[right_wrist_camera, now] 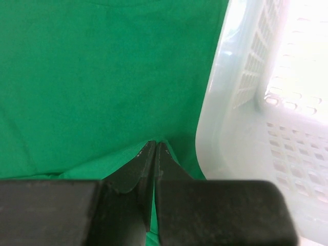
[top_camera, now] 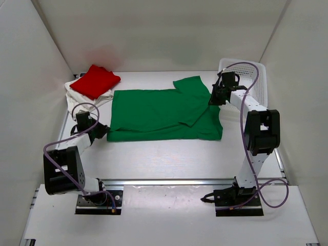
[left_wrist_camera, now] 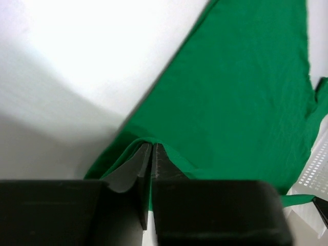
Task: Fold and stack the t-shirts
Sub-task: Fold the flattened tshirt in 1/3 of the way
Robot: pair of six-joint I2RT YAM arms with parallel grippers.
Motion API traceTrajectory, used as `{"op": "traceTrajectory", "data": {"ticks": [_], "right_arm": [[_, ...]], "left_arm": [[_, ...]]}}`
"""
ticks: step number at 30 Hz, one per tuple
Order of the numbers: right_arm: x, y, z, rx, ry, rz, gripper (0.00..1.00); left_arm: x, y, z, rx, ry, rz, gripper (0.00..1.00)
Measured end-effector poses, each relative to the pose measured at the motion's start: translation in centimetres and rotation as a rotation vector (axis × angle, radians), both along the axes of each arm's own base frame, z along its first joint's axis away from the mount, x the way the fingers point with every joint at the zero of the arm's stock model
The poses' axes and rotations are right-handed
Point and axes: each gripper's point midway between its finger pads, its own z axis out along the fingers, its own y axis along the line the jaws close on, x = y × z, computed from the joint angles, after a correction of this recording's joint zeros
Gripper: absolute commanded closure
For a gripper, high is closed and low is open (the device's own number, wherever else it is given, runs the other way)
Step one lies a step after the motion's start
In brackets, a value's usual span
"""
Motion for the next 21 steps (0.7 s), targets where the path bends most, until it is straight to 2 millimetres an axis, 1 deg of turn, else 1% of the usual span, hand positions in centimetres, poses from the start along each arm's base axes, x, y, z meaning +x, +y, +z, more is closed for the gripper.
{"op": "traceTrajectory", "data": {"ticks": [1,2,3,4,5,6,7,8,9,10,11,12,13,15,16,17,18,19,20,21], "right_arm": [[0.0,0.0,0.0,-0.002,-0.001,-0.001,0.94],[0.1,0.0,0.0,-0.001,-0.004,-0.003,0.89],[0.1,-0.1,0.0,-0.001,-0.007,-0.006,0.79],[0.1,-0.1,-0.1,-0.001,-0.006,-0.011,0.71],[0.1,-0.1,-0.2,-0.002,-0.007,-0.012,0.68],[0.1,-0.1,-0.2,-0.002,-0.005,-0.012,0.66],[0.1,-0.1,-0.2,0.001,-0.006,-0.010,0.64],[0.0,-0.1,0.0,0.001,-0.009,-0.010,0.64],[0.0,-0.1,0.2,0.000,-0.012,-0.008,0.64],[-0.1,-0.1,0.7,-0.001,-0.018,-0.006,0.65],[-0.3,-0.1,1.4,-0.002,-0.030,-0.006,0.67],[-0.5,-0.2,2.1,-0.003,-0.046,-0.006,0.81],[-0.9,-0.3,3.0,-0.002,-0.065,-0.006,0.99],[-2.4,-0.5,4.8,0.019,-0.114,-0.018,1.00],[-3.7,-0.7,5.4,0.042,-0.132,-0.031,1.00],[-5.2,-1.1,5.7,0.067,-0.139,-0.047,1.00],[-6.4,-1.4,5.9,0.090,-0.170,-0.064,1.00],[-7.9,-1.9,5.6,0.109,-0.176,-0.089,0.92],[-9.5,-2.3,4.7,0.131,-0.166,-0.119,0.83],[-11.0,-2.7,3.4,0.149,-0.151,-0.150,0.80]], "left_arm": [[0.5,0.0,0.4,0.001,-0.012,-0.001,0.79],[1.0,0.0,0.7,0.002,-0.023,-0.002,0.70],[1.4,0.0,0.9,0.003,-0.032,-0.005,0.62],[1.7,0.0,0.9,0.001,-0.035,-0.006,0.58],[1.9,0.1,0.8,-0.005,-0.034,-0.003,0.51],[1.9,0.2,0.6,-0.011,-0.029,-0.002,0.46],[1.8,0.4,0.3,-0.018,-0.020,0.005,0.43],[1.7,0.7,0.2,-0.022,-0.014,0.013,0.40],[1.6,0.9,0.2,-0.022,-0.012,0.020,0.41],[1.5,1.1,0.5,-0.020,-0.013,0.026,0.46],[1.3,1.3,0.9,-0.012,-0.019,0.032,0.49],[1.0,1.4,1.6,0.001,-0.035,0.034,0.51],[0.8,1.3,2.4,0.011,-0.059,0.032,0.52],[0.0,0.9,4.1,0.031,-0.120,0.018,0.52],[-0.5,0.5,4.7,0.035,-0.150,0.010,0.49],[-1.1,0.2,4.8,0.036,-0.163,0.004,0.48],[-1.7,-0.1,4.6,0.035,-0.170,-0.005,0.45],[-2.4,-0.4,3.9,0.032,-0.159,-0.013,0.42],[-3.1,-0.6,2.9,0.026,-0.136,-0.016,0.43],[-3.8,-0.8,1.8,0.017,-0.104,-0.019,0.45]]}}
